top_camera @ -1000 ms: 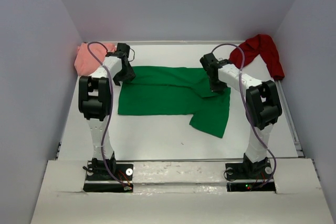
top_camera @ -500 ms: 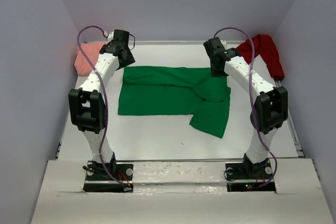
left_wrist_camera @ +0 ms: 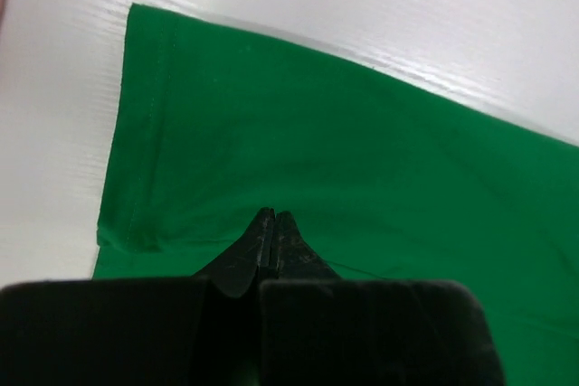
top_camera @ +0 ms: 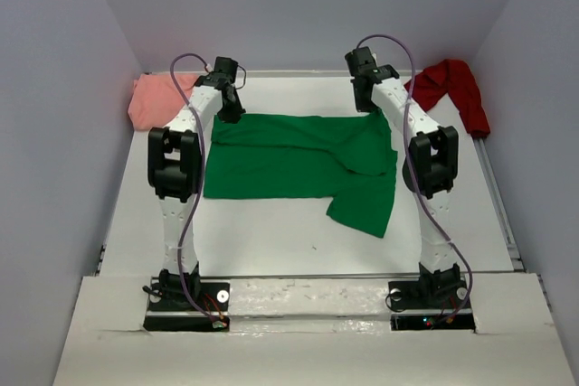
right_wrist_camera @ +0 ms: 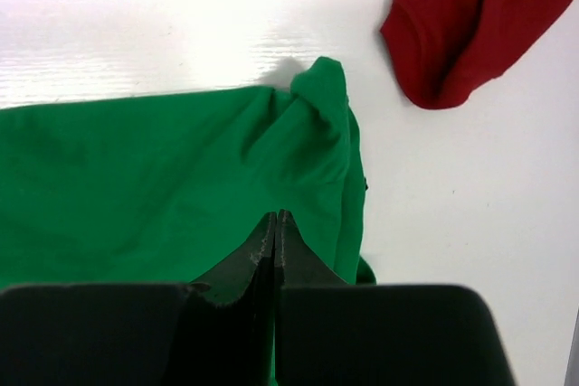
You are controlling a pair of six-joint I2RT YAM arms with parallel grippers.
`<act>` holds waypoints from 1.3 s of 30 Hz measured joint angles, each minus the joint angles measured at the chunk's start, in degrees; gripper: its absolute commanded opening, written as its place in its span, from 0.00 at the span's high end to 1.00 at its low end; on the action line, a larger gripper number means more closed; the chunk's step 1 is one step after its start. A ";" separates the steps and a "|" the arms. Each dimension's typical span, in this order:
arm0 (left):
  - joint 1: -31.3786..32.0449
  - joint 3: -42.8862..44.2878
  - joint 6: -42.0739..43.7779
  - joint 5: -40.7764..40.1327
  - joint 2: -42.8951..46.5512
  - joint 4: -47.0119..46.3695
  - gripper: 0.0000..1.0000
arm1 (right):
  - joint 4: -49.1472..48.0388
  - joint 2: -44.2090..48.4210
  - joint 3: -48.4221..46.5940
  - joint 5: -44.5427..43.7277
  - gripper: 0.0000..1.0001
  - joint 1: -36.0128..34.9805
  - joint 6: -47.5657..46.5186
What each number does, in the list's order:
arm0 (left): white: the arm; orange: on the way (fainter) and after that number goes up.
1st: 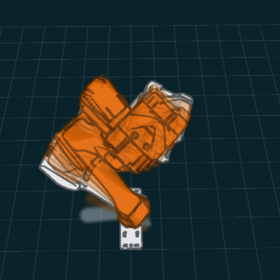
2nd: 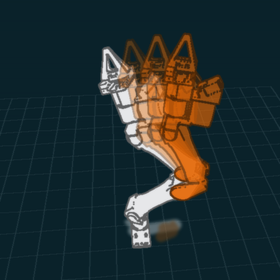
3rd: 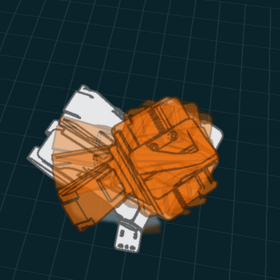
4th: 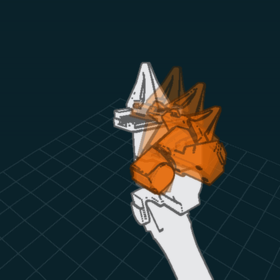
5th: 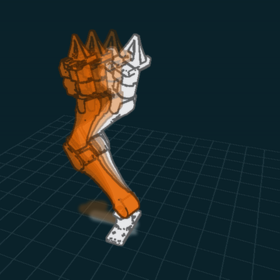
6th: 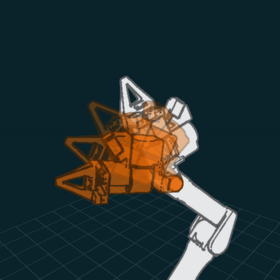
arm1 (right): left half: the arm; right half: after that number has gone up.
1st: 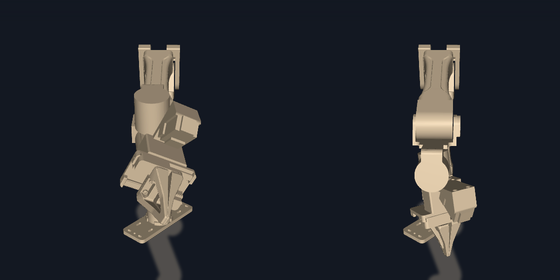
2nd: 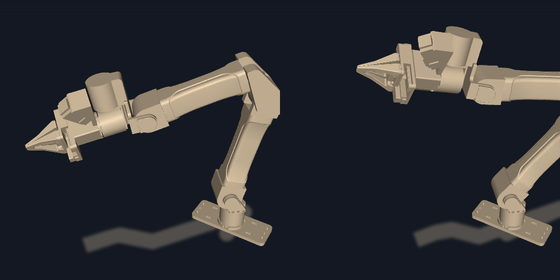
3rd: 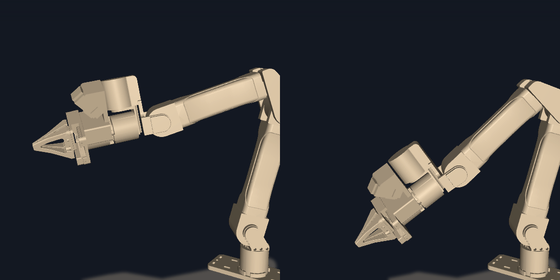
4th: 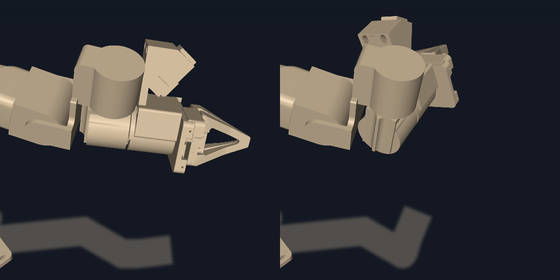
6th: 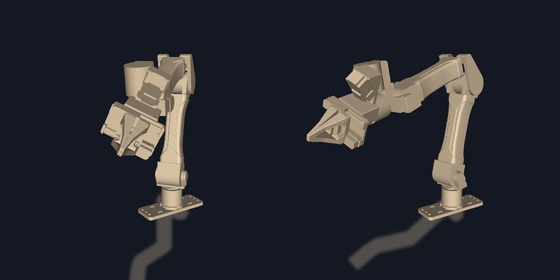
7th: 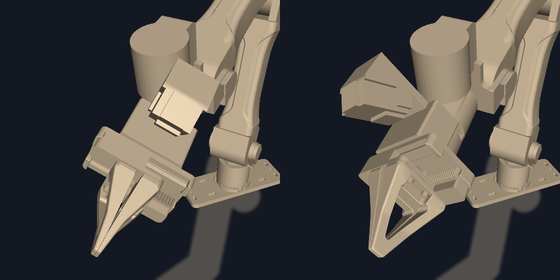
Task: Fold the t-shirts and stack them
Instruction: Flatten the tshirt out
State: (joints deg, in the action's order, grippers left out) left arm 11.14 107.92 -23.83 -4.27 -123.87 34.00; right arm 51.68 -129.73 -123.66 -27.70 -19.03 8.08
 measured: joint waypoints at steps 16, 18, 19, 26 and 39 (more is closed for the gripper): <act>-0.76 7.08 0.48 -1.29 -6.51 4.22 1.00 | 0.31 -6.03 -5.57 4.85 1.00 7.06 -2.75; -0.76 7.06 0.50 -1.51 -6.97 4.50 1.00 | 0.22 -6.95 -4.57 5.46 1.00 7.06 -2.75; -0.76 7.06 0.50 -1.73 -7.23 4.59 1.00 | 0.17 -7.21 -3.78 5.86 1.00 7.04 -2.75; -0.92 7.06 0.48 -2.29 -7.63 4.87 1.00 | -0.72 -7.43 -2.10 7.21 1.00 6.99 -2.71; -1.53 6.93 -1.75 -4.15 -11.50 5.84 1.00 | -1.57 -10.23 1.03 4.15 1.00 6.84 -2.16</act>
State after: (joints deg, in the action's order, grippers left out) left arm 9.61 114.85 -25.58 -8.43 -135.37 39.83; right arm 50.11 -139.96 -122.63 -23.55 -12.19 5.91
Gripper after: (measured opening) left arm 0.010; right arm 0.010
